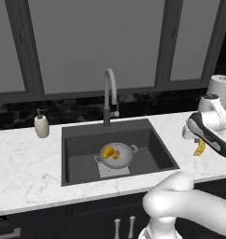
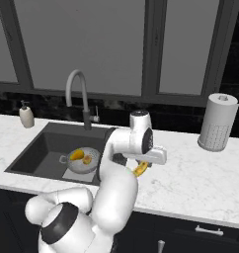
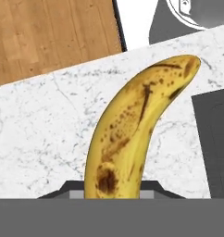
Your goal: Put the colander in the sink, put the kiwi, pear, banana in the colander, and turn on the sink faucet and pour water over the colander.
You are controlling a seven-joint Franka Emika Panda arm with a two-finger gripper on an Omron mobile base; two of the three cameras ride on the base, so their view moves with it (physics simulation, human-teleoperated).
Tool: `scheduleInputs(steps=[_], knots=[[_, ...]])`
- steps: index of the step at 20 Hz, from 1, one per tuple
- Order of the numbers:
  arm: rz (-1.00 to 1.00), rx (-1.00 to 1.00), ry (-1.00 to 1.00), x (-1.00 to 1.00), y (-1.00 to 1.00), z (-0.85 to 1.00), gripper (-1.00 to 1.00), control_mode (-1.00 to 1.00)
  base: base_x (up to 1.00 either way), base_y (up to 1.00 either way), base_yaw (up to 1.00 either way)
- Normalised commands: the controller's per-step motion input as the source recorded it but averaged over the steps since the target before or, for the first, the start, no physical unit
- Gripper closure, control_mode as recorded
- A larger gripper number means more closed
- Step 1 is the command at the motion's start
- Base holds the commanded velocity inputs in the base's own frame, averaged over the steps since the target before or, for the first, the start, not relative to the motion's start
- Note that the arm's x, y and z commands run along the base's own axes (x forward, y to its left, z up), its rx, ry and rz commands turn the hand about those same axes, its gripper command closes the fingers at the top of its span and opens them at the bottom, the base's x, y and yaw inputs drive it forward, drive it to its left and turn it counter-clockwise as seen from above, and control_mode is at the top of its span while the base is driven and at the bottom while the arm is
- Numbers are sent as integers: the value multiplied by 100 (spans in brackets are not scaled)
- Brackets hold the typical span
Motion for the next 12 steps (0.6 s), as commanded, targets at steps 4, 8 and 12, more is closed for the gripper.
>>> scheduleInputs(steps=[4,8,12], knots=[[11,0,-62,-69,31,68,100,-100,0,0,0],[5,0,-62,-38,53,58,100,-100,0,0,0],[8,0,-36,-5,61,58,100,-100,0,0,0]])
